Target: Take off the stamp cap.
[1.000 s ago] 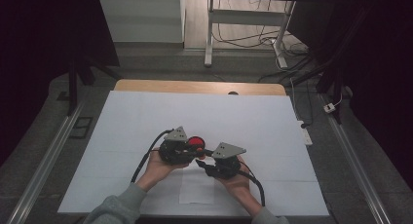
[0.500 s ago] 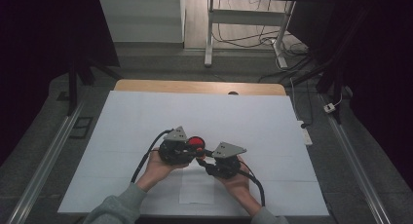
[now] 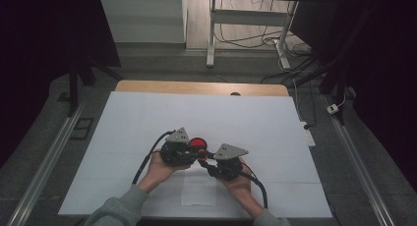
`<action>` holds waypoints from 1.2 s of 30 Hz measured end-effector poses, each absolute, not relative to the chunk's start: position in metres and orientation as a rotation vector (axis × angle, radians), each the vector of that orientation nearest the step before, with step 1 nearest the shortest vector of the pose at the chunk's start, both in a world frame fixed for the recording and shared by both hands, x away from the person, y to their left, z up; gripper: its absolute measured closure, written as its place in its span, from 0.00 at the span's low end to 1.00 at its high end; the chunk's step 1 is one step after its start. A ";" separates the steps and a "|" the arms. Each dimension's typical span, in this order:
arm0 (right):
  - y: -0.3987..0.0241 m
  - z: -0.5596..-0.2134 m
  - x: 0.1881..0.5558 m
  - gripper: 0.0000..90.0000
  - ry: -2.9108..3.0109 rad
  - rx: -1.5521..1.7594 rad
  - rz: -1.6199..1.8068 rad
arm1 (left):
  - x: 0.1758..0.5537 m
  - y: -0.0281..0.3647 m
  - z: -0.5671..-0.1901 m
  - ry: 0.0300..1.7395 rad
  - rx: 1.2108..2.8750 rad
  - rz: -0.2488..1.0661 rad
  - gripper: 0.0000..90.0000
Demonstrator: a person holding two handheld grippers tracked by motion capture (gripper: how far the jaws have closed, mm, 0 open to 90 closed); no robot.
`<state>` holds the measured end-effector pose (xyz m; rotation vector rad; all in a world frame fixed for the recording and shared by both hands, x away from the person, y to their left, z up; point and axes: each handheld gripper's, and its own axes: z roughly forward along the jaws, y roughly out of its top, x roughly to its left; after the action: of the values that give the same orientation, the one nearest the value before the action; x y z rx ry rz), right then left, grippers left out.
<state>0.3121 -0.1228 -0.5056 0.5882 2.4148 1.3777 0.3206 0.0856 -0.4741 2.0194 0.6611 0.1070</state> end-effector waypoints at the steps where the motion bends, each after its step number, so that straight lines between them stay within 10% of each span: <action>1: -0.123 -0.506 0.312 0.71 2.408 0.588 1.383 | 0.321 0.086 -0.474 0.661 2.019 0.107 0.80; 36: -0.123 -0.507 0.308 0.72 2.386 0.586 1.378 | 0.320 0.088 -0.474 0.658 2.010 0.093 0.81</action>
<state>0.3078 -0.1234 -0.5073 0.5858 2.3858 1.3783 0.3197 0.0881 -0.4744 2.0102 0.6577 0.0932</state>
